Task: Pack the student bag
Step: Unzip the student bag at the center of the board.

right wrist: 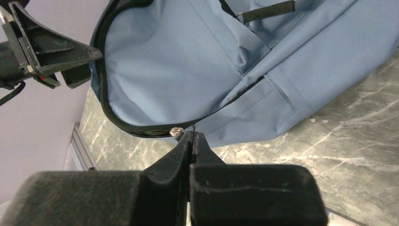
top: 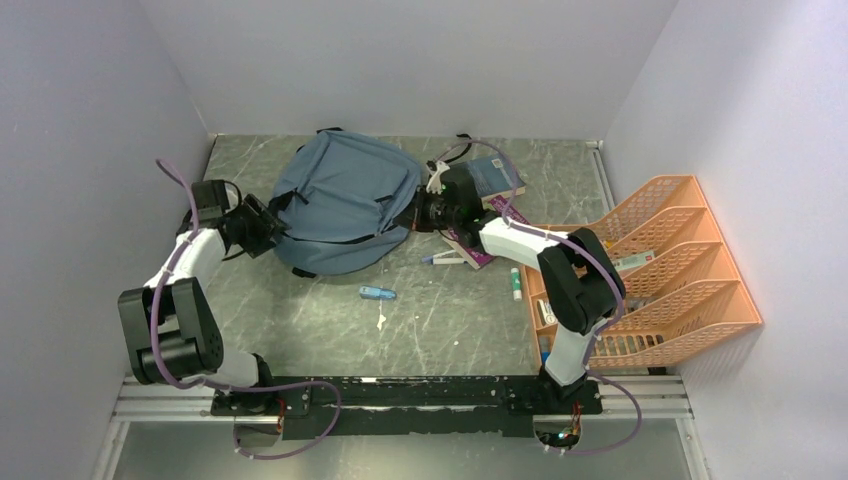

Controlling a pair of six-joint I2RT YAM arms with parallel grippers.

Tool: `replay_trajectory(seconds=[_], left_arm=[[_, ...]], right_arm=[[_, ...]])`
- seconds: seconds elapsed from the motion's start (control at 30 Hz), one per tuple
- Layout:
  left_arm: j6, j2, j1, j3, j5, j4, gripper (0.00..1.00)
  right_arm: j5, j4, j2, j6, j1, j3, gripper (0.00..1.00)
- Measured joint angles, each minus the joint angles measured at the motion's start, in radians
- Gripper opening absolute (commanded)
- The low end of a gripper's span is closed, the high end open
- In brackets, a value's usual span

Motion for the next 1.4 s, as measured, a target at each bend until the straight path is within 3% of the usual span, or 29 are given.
replay_trajectory(seconds=[0.13, 0.37, 0.7, 0.73, 0.8, 0.97, 1.13, 1.4], left_arm=[[-0.014, -0.024, -0.031, -0.001, 0.011, 0.008, 0.74], [0.044, -0.158, -0.319, 0.022, -0.041, -0.007, 0.74], [0.225, -0.221, -0.602, 0.046, -0.132, 0.016, 0.71], [0.252, -0.221, -0.621, 0.046, -0.137, 0.023, 0.72], [0.315, -0.22, -0.639, 0.046, -0.151, 0.039, 0.83], [0.415, -0.222, -0.652, 0.035, -0.177, 0.126, 0.86], [0.538, -0.291, -0.699, -0.085, -0.197, 0.26, 0.77], [0.79, -0.272, -0.794, -0.101, -0.185, 0.245, 0.63]], right_arm=[[-0.022, 0.003, 0.0, 0.003, 0.02, 0.005, 0.0], [-0.055, 0.035, 0.009, 0.022, 0.106, 0.046, 0.0], [-0.059, 0.042, 0.015, 0.037, 0.097, 0.047, 0.0], [-0.059, 0.042, 0.015, 0.037, 0.097, 0.047, 0.0], [-0.059, 0.042, 0.015, 0.037, 0.097, 0.046, 0.0], [-0.059, 0.043, 0.015, 0.037, 0.096, 0.043, 0.0], [-0.06, 0.045, 0.015, 0.037, 0.093, 0.043, 0.0], [-0.072, 0.048, 0.015, 0.037, 0.087, 0.043, 0.0]])
